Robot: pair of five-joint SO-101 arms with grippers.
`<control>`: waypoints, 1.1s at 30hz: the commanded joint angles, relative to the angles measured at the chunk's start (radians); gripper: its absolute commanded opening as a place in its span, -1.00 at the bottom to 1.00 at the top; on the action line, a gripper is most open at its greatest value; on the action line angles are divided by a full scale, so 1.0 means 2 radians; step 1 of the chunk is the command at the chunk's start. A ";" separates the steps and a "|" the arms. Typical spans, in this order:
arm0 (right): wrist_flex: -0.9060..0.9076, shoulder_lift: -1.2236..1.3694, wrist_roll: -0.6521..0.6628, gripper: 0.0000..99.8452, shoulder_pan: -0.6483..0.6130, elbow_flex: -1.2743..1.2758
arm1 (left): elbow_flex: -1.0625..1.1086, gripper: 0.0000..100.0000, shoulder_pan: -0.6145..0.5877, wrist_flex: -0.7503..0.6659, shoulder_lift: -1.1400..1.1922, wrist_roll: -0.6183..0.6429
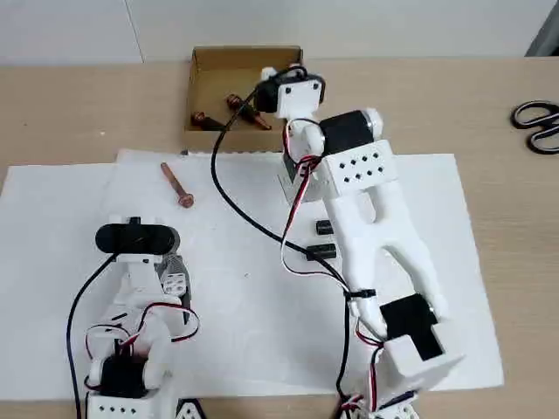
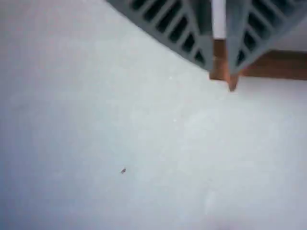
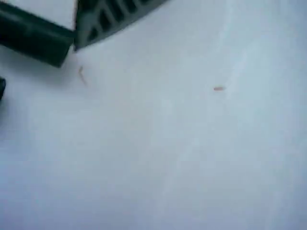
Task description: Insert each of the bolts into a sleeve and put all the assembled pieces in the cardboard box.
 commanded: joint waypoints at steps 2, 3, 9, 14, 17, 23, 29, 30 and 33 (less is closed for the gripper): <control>0.006 -0.096 0.047 -0.60 0.007 0.063 | -0.002 -0.99 0.002 -0.001 -0.005 -0.005; 0.006 -0.117 0.073 -0.60 0.007 0.089 | -0.002 -0.99 0.002 -0.001 -0.005 -0.005; 0.001 -0.231 0.228 -0.60 -0.010 0.232 | -0.002 -0.99 0.002 -0.001 -0.005 -0.005; -0.003 -0.287 0.308 -0.60 -0.047 0.298 | -0.001 -0.99 0.000 -0.001 -0.005 -0.004; -0.026 -0.291 0.351 -0.60 -0.052 0.330 | -0.001 -0.99 -0.002 -0.001 -0.005 -0.004; -0.077 -0.291 0.420 -0.60 -0.049 0.403 | -0.001 -0.99 -0.002 0.006 -0.005 -0.005; -0.143 -0.290 0.463 -0.60 -0.027 0.454 | -0.001 -0.99 -0.002 0.006 -0.005 -0.005; -0.155 -0.290 0.470 -0.60 -0.022 0.462 | -0.001 -0.99 -0.002 0.006 -0.005 -0.005; -0.194 -0.281 0.486 -0.60 -0.003 0.478 | -0.001 -0.99 -0.002 0.006 -0.005 -0.005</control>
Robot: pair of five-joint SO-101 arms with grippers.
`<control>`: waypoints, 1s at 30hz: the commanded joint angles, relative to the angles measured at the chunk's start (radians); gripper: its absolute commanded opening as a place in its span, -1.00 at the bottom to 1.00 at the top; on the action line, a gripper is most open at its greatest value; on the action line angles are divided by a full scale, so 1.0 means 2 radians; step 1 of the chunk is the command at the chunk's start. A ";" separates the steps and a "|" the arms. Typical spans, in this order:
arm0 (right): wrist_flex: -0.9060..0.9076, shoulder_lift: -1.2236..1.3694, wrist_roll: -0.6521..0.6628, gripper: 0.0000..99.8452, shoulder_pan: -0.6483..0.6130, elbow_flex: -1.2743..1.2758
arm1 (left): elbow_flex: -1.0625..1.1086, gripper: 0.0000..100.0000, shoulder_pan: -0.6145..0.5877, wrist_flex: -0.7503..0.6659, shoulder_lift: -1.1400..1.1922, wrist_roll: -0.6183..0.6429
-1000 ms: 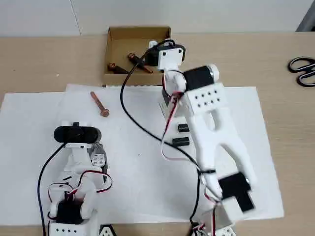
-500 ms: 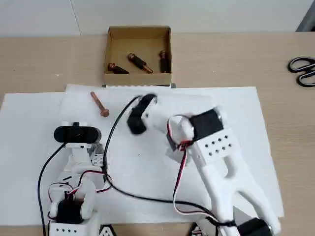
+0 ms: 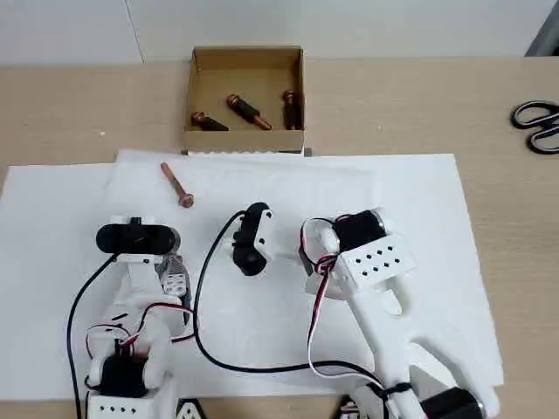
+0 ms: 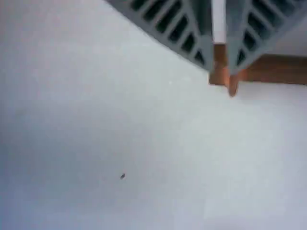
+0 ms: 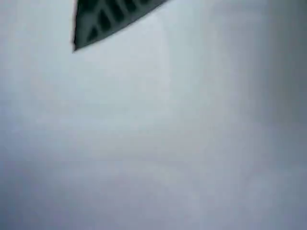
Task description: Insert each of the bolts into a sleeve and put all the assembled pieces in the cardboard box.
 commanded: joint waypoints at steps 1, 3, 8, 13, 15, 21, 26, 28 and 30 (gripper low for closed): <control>-0.040 0.003 0.016 -0.60 0.023 0.003 | -0.001 -0.99 -0.002 0.002 -0.005 -0.005; -0.057 0.024 0.017 -0.60 0.030 0.002 | -0.001 -0.99 -0.002 0.002 -0.005 -0.005; -0.066 0.069 0.036 -0.60 0.032 -0.024 | -0.001 -0.99 -0.002 0.002 -0.005 -0.005; -0.092 0.099 0.038 -0.60 0.033 -0.032 | -0.001 -0.99 -0.002 0.002 -0.005 -0.005; -0.102 0.109 0.038 -0.60 0.033 -0.032 | -0.001 -0.99 -0.002 0.002 -0.005 -0.005; -0.136 0.145 0.057 -0.61 0.033 -0.032 | -0.001 -0.99 -0.018 0.002 -0.005 -0.003; -0.163 0.168 0.061 -0.61 0.034 -0.032 | -0.002 -0.99 -0.021 0.002 -0.005 -0.003; -0.171 0.178 0.061 -0.61 0.034 -0.032 | -0.002 -0.99 -0.021 0.002 -0.005 -0.003; -0.173 0.189 0.061 -0.61 0.034 -0.032 | -0.002 -0.99 -0.021 0.002 -0.005 -0.003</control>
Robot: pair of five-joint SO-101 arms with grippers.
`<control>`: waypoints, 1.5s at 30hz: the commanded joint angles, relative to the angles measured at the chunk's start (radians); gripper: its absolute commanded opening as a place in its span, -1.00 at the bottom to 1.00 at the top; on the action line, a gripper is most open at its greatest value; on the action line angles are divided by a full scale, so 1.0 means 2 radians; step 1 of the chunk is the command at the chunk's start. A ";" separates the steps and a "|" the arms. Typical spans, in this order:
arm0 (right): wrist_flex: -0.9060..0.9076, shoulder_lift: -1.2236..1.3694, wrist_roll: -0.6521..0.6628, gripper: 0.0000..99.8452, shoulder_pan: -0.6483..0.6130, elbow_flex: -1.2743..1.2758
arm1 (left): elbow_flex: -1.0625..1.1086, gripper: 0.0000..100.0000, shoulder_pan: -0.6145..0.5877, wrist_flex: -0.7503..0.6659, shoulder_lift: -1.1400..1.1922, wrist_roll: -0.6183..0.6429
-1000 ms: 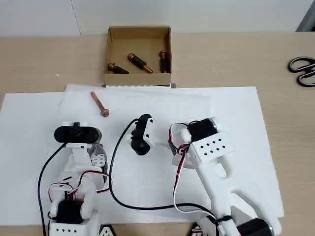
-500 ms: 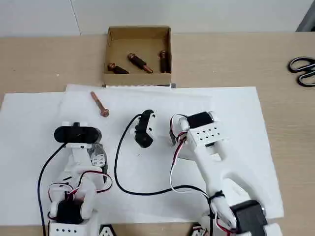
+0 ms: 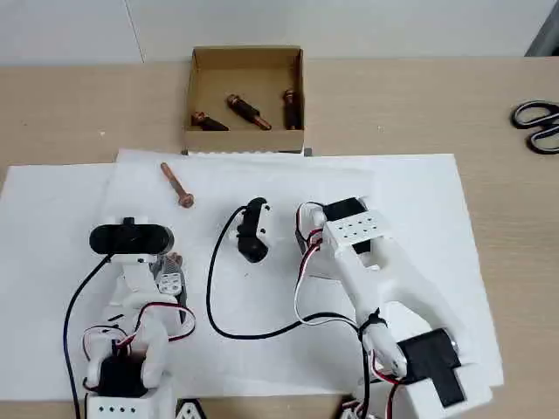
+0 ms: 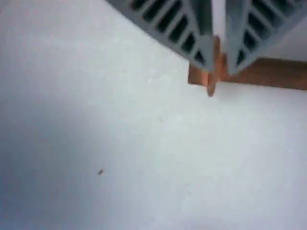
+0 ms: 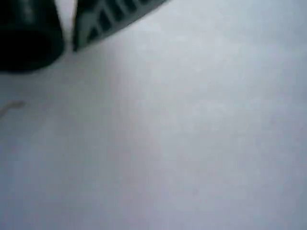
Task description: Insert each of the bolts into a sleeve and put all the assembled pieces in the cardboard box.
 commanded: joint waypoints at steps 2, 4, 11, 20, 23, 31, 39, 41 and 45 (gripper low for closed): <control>-0.011 0.018 0.005 -0.63 0.006 -0.022 | -0.002 -0.99 -0.002 0.002 -0.005 -0.003; -0.011 0.029 0.005 -0.73 0.006 -0.022 | -0.002 -0.99 -0.002 0.002 -0.005 -0.003; -0.011 0.046 0.002 -0.98 0.011 -0.022 | -0.002 -0.99 -0.002 0.002 -0.005 -0.003; 0.044 0.043 -0.102 -0.98 0.019 -0.097 | -0.002 -0.99 -0.002 0.002 -0.005 -0.003; 0.099 0.036 -0.171 -0.98 0.019 -0.157 | -0.002 -0.99 -0.002 0.002 -0.005 -0.003; 0.198 -0.001 -0.358 -0.99 0.038 -0.252 | -0.002 -0.99 -0.002 0.002 -0.005 -0.003; 0.274 -0.043 -0.522 -0.99 0.051 -0.266 | -0.003 -0.99 -0.002 0.002 -0.005 -0.003; 0.298 -0.051 -0.547 -0.99 0.052 -0.267 | -0.003 -0.99 -0.002 0.001 -0.005 -0.004; 0.327 -0.073 -0.578 -0.99 0.059 -0.272 | -0.003 -0.99 0.000 0.000 -0.005 -0.005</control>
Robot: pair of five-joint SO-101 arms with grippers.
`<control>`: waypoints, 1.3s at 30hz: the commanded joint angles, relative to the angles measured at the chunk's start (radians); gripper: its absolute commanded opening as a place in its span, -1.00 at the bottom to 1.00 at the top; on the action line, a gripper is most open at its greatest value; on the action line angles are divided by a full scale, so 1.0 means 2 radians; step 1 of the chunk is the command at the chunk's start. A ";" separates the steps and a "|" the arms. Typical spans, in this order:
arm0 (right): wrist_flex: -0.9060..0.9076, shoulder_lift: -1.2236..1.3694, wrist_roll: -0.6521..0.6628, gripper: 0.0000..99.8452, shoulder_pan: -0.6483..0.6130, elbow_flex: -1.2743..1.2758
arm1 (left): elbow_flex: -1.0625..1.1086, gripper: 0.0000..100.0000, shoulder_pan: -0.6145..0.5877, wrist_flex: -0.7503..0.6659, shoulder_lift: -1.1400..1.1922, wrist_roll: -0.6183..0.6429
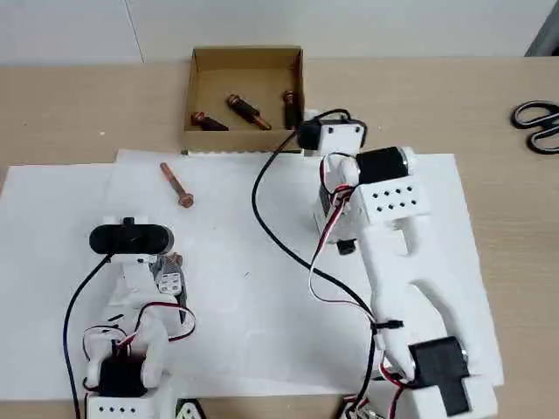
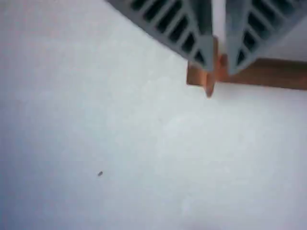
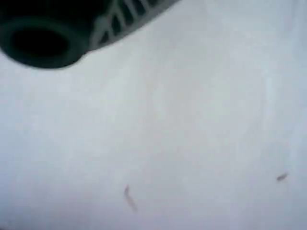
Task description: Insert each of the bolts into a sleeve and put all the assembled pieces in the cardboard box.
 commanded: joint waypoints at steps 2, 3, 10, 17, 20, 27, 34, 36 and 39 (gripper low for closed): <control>0.030 -0.056 -0.040 -0.99 0.023 -0.037 | -0.003 -0.99 0.001 0.000 -0.005 -0.005; 0.031 -0.063 -0.043 -0.99 0.031 -0.035 | -0.003 -0.99 0.002 0.000 -0.005 -0.005; 0.037 -0.099 -0.045 -0.99 0.071 -0.028 | -0.043 -0.99 -0.002 0.025 -0.002 -0.028; 0.037 -0.137 -0.041 -0.99 0.128 -0.026 | -0.121 -0.99 -0.003 0.089 -0.001 -0.030; 0.037 -0.144 -0.041 -0.99 0.157 -0.014 | -0.121 -0.99 -0.003 0.089 -0.001 -0.040; 0.033 -0.175 -0.041 -0.99 0.201 0.054 | -0.164 -0.99 -0.003 0.090 0.028 -0.064; 0.017 -0.205 -0.042 -0.99 0.201 0.110 | -0.352 -0.99 -0.003 0.087 0.265 -0.061; 0.010 -0.212 -0.042 -0.99 0.201 0.121 | -0.419 -0.99 -0.002 0.101 0.332 -0.061; 0.003 -0.223 -0.044 -0.99 0.203 0.133 | -0.517 -0.99 -0.001 0.126 0.420 -0.083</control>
